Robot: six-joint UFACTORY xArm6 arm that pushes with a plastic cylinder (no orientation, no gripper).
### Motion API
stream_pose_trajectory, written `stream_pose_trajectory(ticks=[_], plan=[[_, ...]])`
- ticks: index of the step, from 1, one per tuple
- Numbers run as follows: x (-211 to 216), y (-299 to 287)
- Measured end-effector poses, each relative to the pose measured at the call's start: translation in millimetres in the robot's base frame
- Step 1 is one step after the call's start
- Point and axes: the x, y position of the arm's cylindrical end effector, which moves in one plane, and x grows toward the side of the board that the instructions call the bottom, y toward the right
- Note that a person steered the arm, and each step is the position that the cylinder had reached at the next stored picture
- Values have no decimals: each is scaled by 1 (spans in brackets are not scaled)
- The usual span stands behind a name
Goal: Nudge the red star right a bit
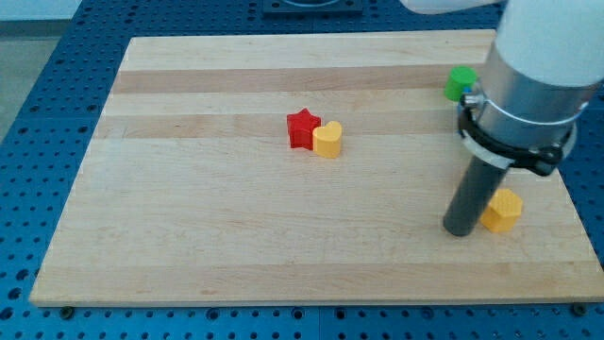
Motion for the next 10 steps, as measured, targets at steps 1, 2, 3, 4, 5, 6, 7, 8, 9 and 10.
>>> stream_pose_trajectory(ticks=[1, 2, 3, 4, 5, 6, 7, 8, 9, 10], plan=[[-25, -4], [-50, -4], [-73, -4], [-82, 5], [-82, 15], [-82, 17], [-81, 19], [-79, 26], [-79, 30], [-79, 30]])
